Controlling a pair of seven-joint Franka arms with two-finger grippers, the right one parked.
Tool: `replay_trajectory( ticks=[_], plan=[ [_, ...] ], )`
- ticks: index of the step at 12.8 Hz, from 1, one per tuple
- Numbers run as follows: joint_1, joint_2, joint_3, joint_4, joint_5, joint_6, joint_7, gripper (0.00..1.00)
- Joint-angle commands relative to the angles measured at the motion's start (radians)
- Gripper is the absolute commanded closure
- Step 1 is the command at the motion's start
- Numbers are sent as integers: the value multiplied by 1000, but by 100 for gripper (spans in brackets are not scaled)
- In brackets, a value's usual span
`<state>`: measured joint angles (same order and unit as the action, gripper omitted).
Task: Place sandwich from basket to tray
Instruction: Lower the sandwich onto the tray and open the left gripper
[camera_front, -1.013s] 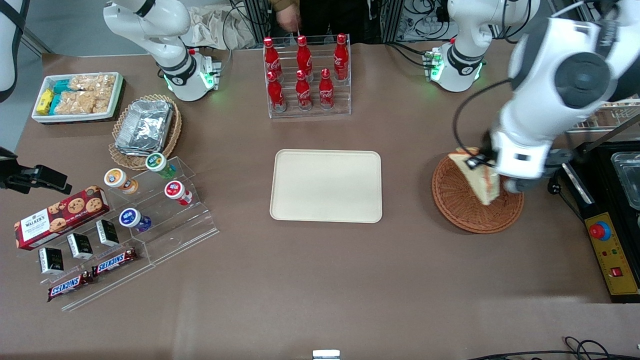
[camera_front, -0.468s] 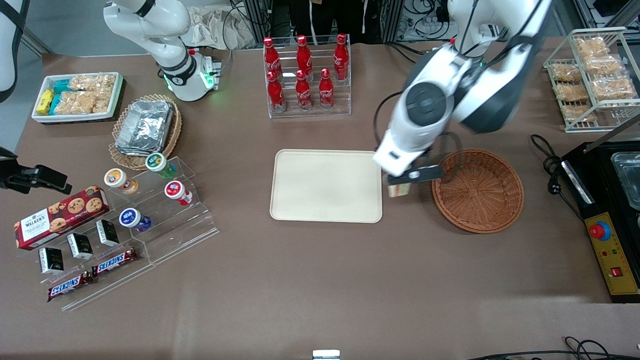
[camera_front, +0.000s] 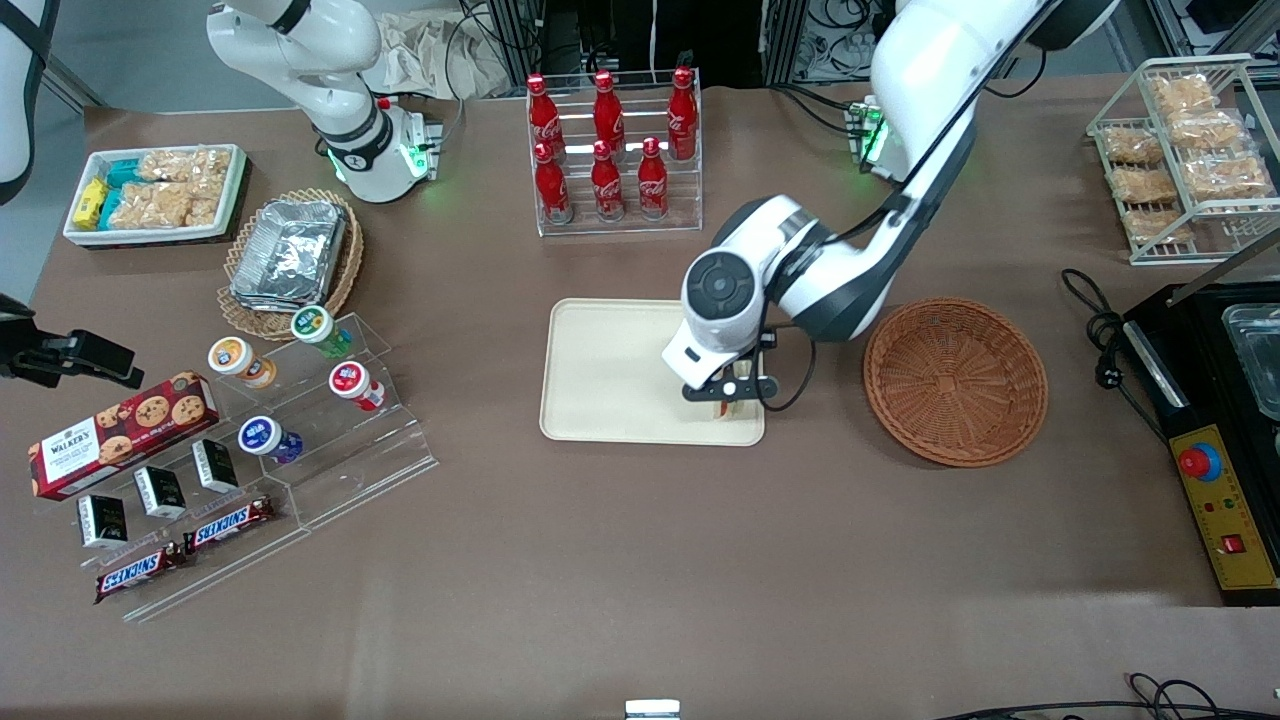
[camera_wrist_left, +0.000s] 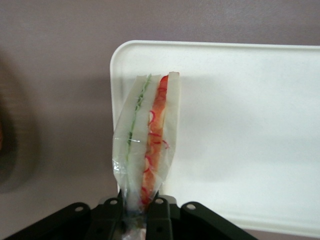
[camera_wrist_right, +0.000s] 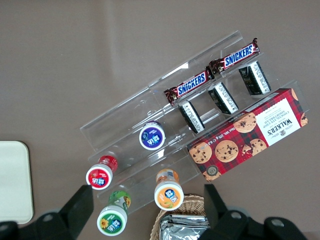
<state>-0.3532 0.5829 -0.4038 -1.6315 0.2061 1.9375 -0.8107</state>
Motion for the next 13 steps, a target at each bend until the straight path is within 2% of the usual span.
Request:
replay_trajectory(
  ticks=[1,2,3,6,8,13],
  plan=[
    [-4,40,2,-10,58,44,-33,89],
    [-4,41,2,-16,71,44,-39,57],
    [-4,41,2,-19,79,44,-39,1],
    [8,19,3,-21,79,21,-35,0],
    [51,-49,7,11,78,-66,-9,0],
    [310,-247,5,39,55,-247,374,0]
  ],
)
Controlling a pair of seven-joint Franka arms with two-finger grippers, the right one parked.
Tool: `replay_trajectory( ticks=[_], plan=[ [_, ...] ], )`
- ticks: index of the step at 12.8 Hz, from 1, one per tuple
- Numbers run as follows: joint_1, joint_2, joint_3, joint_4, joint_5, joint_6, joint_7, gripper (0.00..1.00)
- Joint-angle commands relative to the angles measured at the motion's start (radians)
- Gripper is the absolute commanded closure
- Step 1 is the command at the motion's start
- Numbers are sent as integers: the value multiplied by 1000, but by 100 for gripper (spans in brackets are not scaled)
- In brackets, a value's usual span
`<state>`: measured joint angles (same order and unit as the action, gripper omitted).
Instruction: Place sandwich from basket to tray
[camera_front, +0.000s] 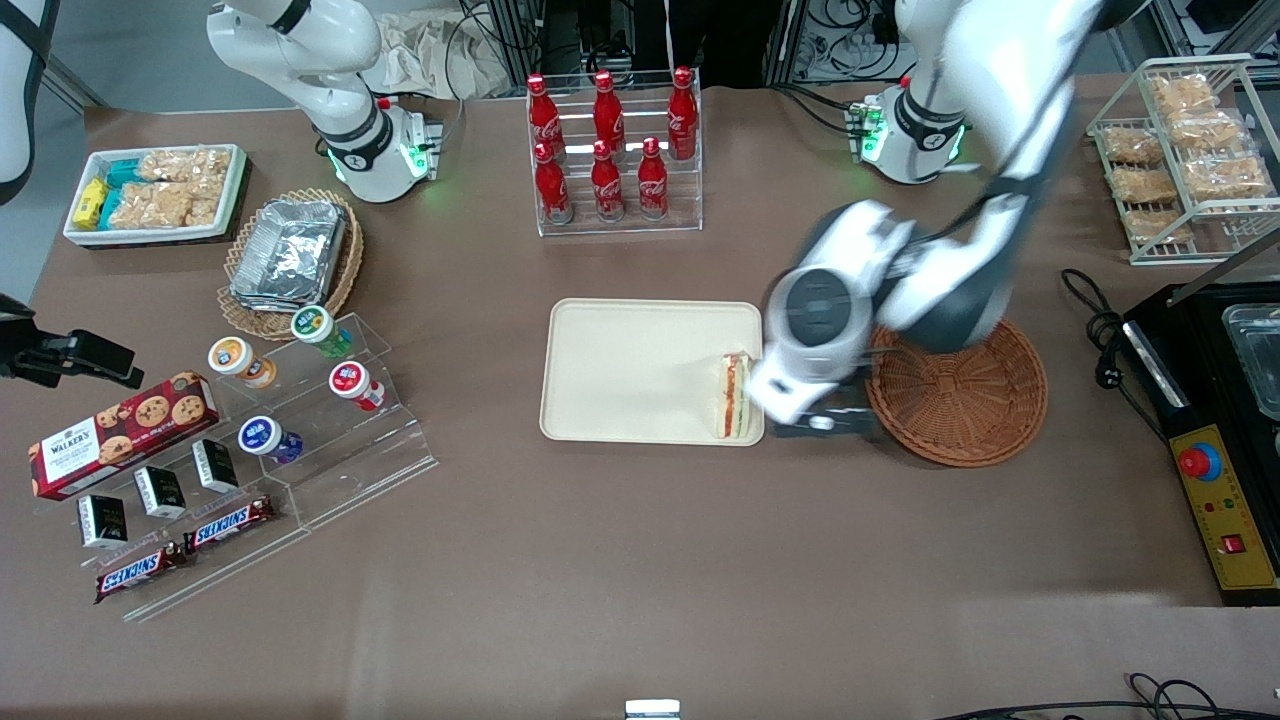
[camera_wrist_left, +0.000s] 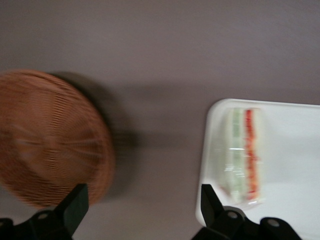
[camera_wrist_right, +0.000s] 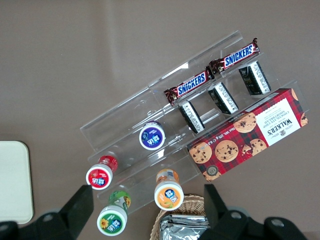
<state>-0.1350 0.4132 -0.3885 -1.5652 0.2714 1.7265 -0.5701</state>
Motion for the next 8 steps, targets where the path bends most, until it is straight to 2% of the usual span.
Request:
replay_trajectory(
  ticks=[1,3,4,5,7,8],
  plan=[
    [151,-115,-10,-27,-32,-45,215,0],
    [251,-169,-10,-27,-60,-48,344,0],
    [267,-181,-4,-26,-70,-48,378,0],
    [253,-198,61,-21,-114,-47,400,0],
    [125,-229,300,8,-239,-48,502,0],
    [86,-231,375,26,-262,-51,547,0]
  ],
)
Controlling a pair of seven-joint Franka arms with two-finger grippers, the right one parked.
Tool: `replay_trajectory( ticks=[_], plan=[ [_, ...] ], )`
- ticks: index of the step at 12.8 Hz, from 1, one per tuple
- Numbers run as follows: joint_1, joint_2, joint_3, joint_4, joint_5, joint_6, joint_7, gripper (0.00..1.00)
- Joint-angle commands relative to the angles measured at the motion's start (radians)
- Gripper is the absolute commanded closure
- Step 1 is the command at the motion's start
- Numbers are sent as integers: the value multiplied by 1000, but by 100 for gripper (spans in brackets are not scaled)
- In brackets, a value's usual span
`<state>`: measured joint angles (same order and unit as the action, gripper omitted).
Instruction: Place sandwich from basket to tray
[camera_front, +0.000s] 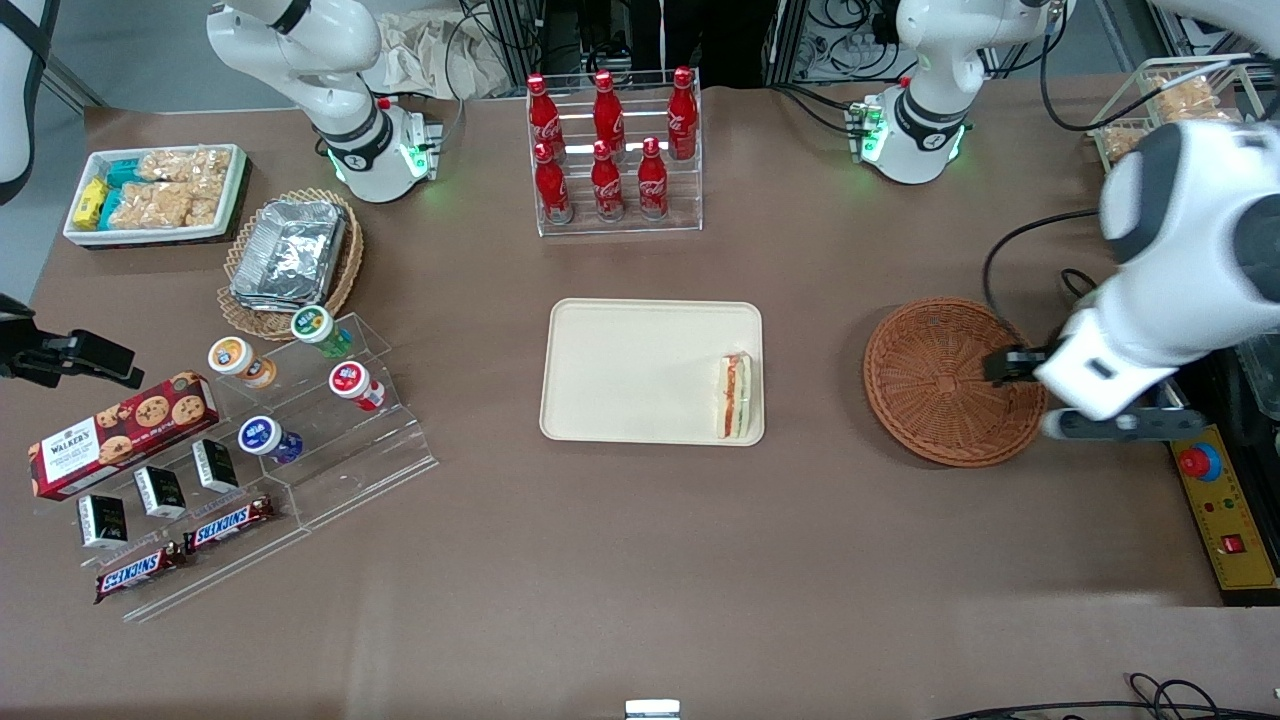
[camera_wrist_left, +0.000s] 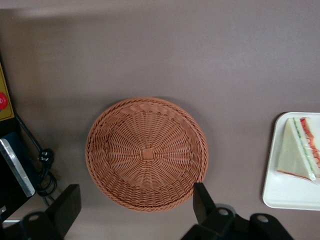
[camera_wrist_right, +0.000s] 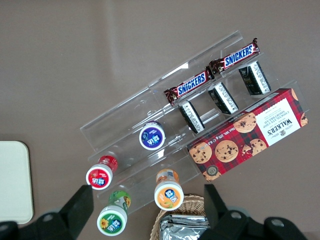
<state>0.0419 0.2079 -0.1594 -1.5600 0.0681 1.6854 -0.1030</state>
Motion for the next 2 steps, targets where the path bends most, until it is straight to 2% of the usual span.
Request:
replay_trajectory(
  ticks=[1,2],
  plan=[
    [-89,-22,150,49,-65,-10,106,0],
    [-88,-15,150,78,-65,-10,124,0]
  ],
)
